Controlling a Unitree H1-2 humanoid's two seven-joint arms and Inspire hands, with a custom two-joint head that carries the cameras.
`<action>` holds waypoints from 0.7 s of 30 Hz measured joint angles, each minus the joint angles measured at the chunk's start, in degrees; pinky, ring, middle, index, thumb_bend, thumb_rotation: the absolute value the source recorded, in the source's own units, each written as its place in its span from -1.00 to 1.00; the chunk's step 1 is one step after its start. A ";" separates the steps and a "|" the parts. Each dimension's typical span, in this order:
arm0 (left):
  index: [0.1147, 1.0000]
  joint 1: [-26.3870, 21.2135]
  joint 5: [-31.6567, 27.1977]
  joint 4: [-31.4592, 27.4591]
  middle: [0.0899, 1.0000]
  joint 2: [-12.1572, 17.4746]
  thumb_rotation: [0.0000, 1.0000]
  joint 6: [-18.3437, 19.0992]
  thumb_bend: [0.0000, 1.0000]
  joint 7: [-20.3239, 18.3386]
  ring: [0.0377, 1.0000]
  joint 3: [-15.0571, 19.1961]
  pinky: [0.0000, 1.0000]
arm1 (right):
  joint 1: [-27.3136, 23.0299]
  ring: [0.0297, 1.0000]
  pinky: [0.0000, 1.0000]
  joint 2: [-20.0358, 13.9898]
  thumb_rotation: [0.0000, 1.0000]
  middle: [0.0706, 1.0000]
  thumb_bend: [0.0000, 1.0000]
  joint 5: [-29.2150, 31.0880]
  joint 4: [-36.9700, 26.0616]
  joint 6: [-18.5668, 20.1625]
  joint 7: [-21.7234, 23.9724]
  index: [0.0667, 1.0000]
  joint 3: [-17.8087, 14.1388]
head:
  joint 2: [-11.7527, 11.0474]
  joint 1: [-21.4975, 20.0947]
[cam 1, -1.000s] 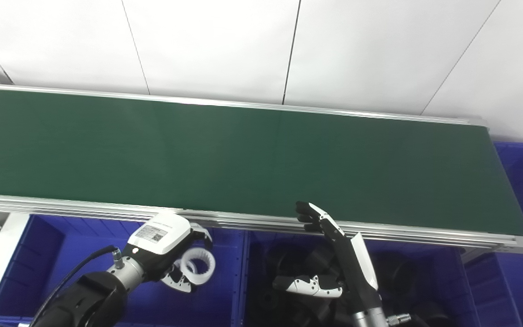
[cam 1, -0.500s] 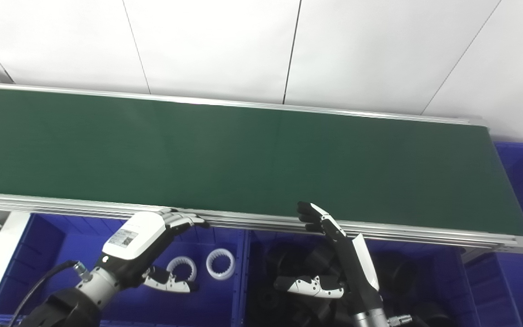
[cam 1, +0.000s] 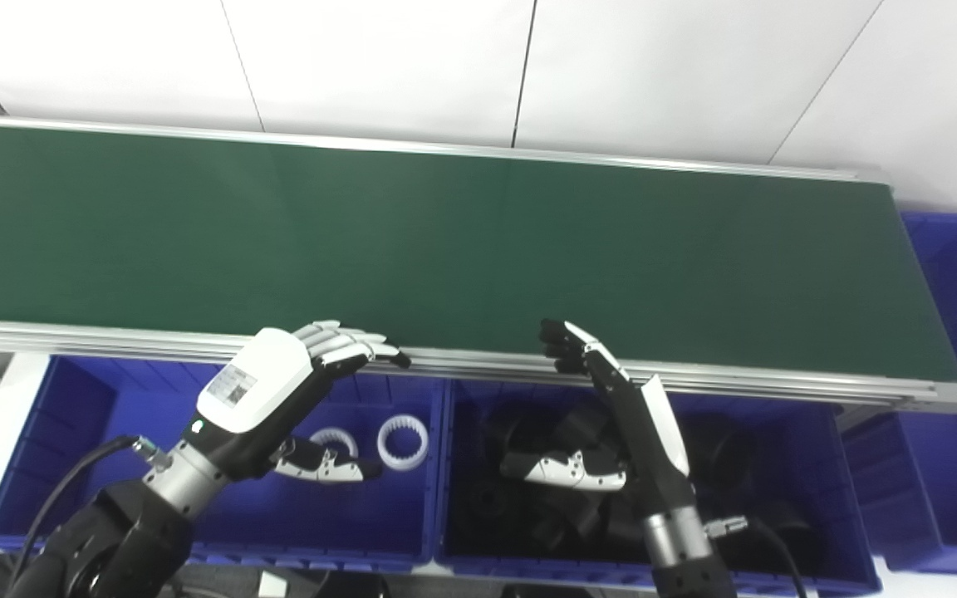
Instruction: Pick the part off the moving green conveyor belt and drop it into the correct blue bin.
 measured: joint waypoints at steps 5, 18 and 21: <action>0.42 0.04 -0.30 0.45 0.53 -1.66 -0.72 -1.24 0.41 1.81 0.52 0.23 0.60 | -0.04 0.57 0.48 -0.38 -0.22 0.63 0.85 0.26 -0.29 0.01 0.63 0.66 -0.27 | 0.79 0.79; 0.44 0.56 -3.78 0.78 0.55 -4.70 -0.71 -2.07 0.38 2.54 0.55 1.91 0.57 | -0.38 0.56 0.46 -0.42 -0.25 0.62 0.86 0.40 -1.75 0.73 1.22 0.66 -1.44 | 2.55 2.99; 0.43 0.55 -4.02 0.79 0.54 -5.28 -0.76 -2.08 0.42 2.54 0.53 2.00 0.56 | -0.52 0.54 0.45 -0.57 -0.22 0.62 0.87 0.34 -2.02 0.80 1.23 0.66 -1.61 | 2.55 2.81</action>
